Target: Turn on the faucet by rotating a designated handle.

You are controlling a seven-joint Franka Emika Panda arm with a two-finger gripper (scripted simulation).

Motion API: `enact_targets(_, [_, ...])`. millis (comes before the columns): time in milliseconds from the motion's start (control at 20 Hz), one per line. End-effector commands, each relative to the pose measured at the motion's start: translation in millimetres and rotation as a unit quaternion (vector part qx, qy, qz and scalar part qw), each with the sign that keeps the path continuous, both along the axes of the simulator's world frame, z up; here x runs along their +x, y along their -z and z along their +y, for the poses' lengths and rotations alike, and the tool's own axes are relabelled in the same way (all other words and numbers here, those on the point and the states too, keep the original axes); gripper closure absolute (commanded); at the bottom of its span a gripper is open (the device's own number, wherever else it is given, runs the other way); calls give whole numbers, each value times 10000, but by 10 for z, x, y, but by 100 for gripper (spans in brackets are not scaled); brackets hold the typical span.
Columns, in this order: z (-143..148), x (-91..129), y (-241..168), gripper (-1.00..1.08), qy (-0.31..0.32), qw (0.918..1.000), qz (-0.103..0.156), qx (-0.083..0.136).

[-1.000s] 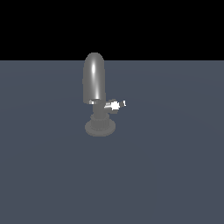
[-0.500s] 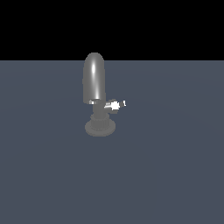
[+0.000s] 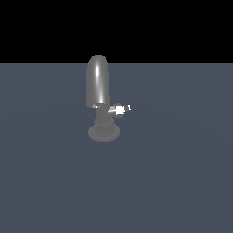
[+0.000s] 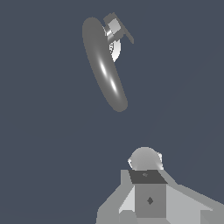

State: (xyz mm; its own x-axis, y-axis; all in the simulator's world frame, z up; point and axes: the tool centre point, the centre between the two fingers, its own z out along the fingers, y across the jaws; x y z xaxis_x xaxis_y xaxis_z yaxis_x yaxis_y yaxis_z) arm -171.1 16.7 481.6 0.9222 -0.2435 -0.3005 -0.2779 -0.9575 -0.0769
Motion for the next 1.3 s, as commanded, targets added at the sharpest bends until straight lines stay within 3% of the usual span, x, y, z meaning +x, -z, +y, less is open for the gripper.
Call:
enact_targets(0, [14,128,39,108,184,9995,224,79])
enact_targets(350, [30,481,179,108,702,9934,857,307])
enact_targets(650, [18,778,339,108,1157,9819,1413,508])
enact_targets(950, [-15,1062,538,108,1622,9640,1981,715])
enact_targets(1250, [-69,1329,782,108,2098,9389,2565,930])
